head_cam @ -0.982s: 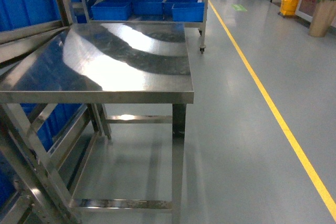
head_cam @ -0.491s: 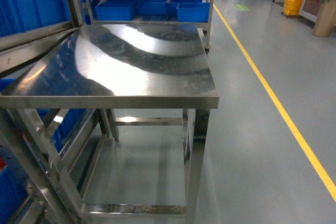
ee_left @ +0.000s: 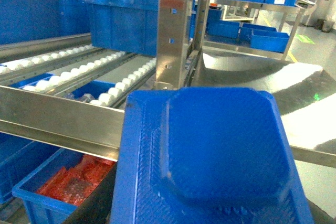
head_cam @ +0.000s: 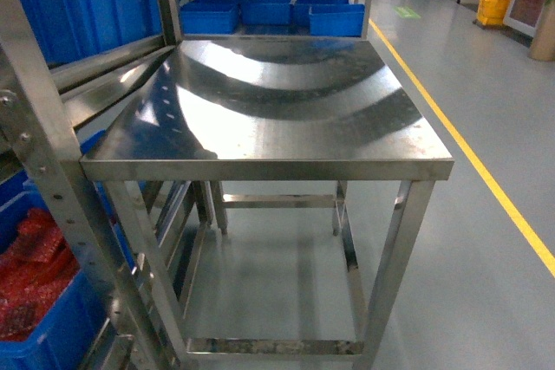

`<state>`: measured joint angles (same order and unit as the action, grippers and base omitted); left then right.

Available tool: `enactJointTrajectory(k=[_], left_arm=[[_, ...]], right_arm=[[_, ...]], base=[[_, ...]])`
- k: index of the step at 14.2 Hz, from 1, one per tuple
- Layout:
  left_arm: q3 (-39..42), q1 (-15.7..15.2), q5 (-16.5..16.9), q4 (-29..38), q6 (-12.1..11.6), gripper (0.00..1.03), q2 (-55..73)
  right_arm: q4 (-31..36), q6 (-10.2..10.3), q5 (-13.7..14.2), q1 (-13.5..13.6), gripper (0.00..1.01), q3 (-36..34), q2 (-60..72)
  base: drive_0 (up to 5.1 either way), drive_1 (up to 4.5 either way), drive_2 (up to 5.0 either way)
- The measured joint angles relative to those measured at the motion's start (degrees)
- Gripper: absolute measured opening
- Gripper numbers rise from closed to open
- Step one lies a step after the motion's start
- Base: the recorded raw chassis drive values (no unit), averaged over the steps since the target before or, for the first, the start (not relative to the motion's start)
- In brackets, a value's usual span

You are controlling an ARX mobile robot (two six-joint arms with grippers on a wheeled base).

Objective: Pick blue part to blue bin on bottom shelf

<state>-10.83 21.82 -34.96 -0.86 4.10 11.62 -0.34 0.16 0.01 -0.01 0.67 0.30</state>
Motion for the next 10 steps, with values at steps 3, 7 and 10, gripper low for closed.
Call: enactJointTrajectory(k=[3, 7, 10], left_arm=[[0.0, 0.0, 0.0, 0.0, 0.0, 0.43, 0.0], [0.0, 0.0, 0.0, 0.2, 0.0, 0.43, 0.0], [0.0, 0.0, 0.0, 0.2, 0.0, 0.43, 0.0]], right_arm=[[0.0, 0.0, 0.0, 0.0, 0.98, 0.0, 0.0], [0.2, 0.0, 0.0, 0.0, 0.98, 0.0, 0.0], [0.1, 0.0, 0.0, 0.0, 0.98, 0.0, 0.0]], base=[[-4.9, 2.58, 2.6], [-4.9, 2.58, 2.6], [-5.0, 2.46, 2.5]])
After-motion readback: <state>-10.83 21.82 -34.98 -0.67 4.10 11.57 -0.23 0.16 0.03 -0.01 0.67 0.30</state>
